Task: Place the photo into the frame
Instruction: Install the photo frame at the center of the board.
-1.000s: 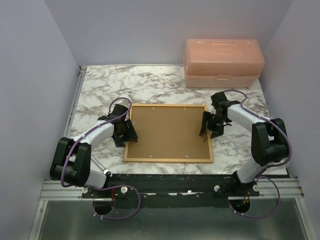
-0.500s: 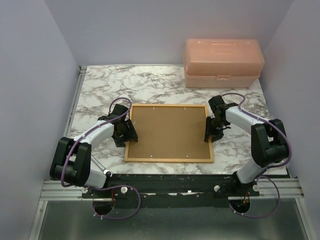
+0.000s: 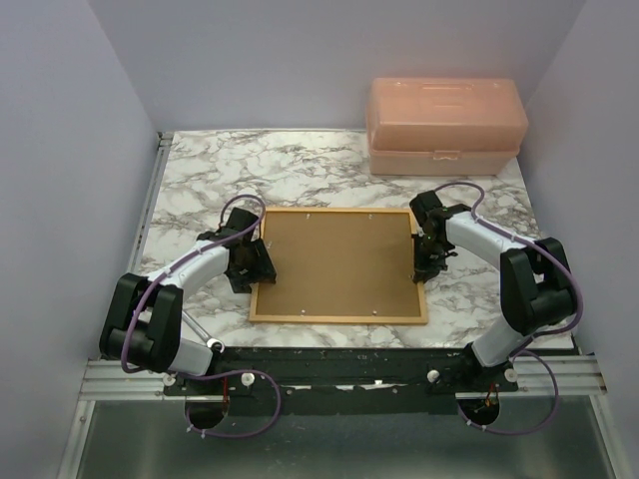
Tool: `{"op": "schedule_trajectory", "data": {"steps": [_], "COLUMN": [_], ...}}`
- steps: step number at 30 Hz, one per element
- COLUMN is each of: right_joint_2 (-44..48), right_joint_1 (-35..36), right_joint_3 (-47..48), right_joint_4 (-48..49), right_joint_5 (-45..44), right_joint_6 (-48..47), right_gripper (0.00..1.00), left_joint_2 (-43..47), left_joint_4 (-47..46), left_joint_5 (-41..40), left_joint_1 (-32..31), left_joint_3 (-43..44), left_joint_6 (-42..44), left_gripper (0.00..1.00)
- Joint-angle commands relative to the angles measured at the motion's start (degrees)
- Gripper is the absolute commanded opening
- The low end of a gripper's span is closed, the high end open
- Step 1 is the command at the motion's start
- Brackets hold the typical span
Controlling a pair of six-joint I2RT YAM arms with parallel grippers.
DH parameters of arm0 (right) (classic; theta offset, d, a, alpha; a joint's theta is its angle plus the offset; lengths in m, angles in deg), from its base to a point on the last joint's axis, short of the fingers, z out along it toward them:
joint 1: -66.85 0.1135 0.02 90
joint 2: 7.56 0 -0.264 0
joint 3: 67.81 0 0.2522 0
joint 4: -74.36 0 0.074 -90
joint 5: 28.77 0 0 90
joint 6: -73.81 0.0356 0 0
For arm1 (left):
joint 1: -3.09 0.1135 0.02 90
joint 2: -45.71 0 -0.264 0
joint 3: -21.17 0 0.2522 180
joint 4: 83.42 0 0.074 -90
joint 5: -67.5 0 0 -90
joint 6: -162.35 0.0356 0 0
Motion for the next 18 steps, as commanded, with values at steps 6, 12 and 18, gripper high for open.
{"op": "schedule_trajectory", "data": {"steps": [6,12,18], "right_joint_2": [3.4,5.4,6.1], "right_joint_1": [-1.2,-1.9,-2.9], "right_joint_3": [-1.5,-3.3,-5.6], "right_joint_4": [1.1,1.5,1.2], "right_joint_5": [0.0,6.4,6.5], "right_joint_6": [5.8,6.7,6.8], "right_gripper": [0.17,0.50,0.66], "left_joint_2": [-0.1,1.4,4.2], "left_joint_4": [-4.2,-4.7,-6.3], "left_joint_5": [6.4,6.6,5.9], "left_joint_1": [-7.4,-11.7,-16.1], "left_joint_3": [-1.4,-2.9,-7.2], "left_joint_6": [-4.3,-7.6,-12.0], "left_gripper": [0.60,0.60,0.60]}}
